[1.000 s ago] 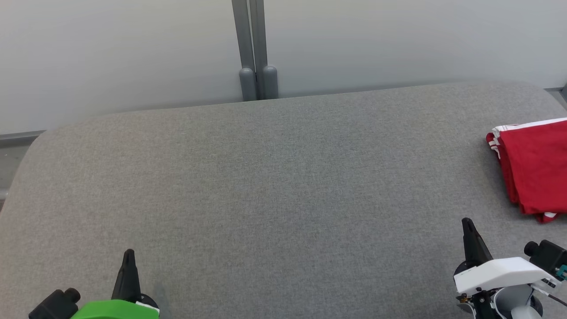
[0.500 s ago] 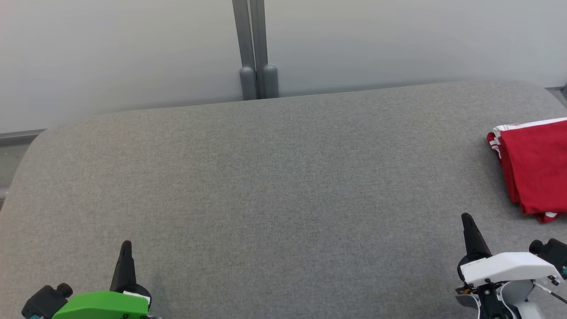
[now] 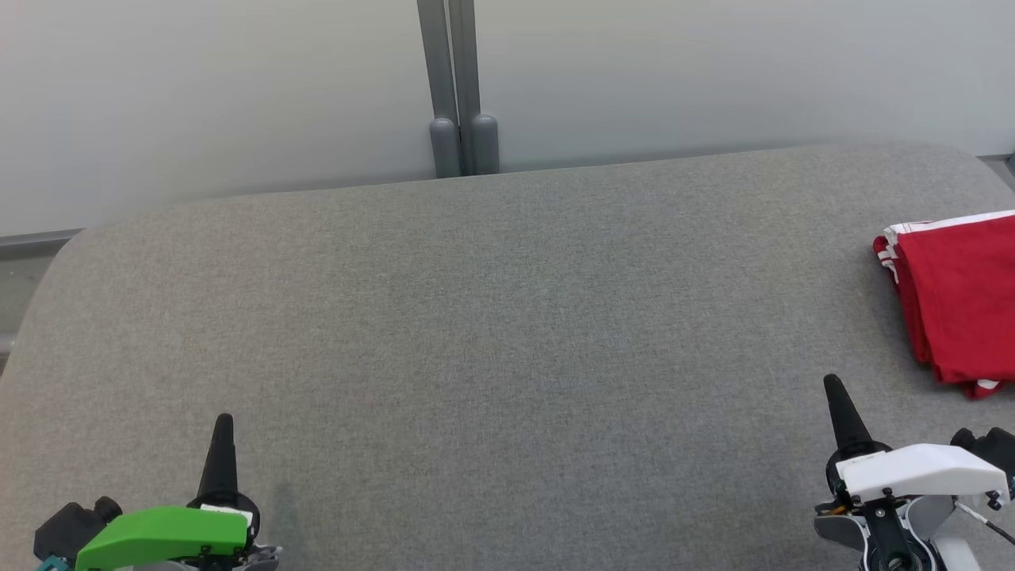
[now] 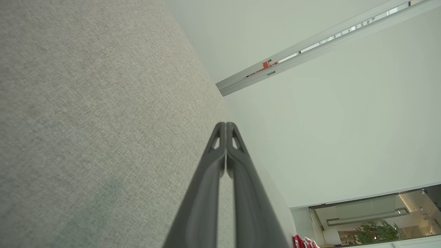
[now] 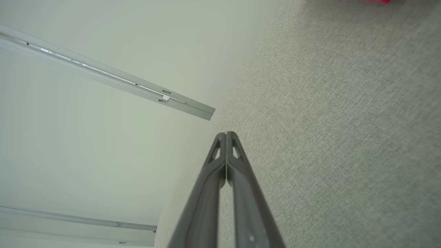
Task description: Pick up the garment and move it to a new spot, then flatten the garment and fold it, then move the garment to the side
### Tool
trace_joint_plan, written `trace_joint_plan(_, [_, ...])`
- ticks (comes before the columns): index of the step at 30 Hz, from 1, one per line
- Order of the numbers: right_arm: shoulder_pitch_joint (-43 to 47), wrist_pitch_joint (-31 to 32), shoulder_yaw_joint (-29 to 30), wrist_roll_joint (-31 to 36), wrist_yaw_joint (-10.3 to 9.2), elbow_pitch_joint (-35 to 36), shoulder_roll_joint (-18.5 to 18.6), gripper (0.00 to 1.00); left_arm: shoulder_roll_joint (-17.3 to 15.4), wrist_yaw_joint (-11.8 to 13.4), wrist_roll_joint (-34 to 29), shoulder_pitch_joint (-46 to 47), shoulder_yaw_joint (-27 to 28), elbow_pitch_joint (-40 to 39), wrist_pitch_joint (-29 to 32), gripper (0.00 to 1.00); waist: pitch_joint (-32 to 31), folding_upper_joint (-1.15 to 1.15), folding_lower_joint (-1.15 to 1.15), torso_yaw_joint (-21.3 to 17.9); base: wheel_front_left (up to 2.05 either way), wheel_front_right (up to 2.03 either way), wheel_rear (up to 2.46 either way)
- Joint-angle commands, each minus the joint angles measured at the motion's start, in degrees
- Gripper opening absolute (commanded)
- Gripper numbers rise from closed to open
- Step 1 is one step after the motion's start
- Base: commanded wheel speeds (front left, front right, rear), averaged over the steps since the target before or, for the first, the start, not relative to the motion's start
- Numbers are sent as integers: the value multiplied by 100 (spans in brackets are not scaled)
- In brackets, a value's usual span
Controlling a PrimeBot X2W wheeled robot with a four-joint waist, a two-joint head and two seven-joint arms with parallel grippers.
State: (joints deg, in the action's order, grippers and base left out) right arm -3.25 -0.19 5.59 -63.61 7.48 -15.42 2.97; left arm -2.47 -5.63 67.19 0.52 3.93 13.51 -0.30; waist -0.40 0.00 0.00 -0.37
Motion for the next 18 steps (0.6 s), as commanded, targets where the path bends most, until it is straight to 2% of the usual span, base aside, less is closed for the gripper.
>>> trace_joint_plan(1, [-132,40,22,-164,3,73,17,0,-44,-59,130,148,41,-26,35,0,1,0,0,1,0,0,0])
trace_joint_plan(18, [-205,274,50,-1135,3,103,8,0,-51,-108,1002,323,121,3,271,0,19,0,0,12,0,0,0])
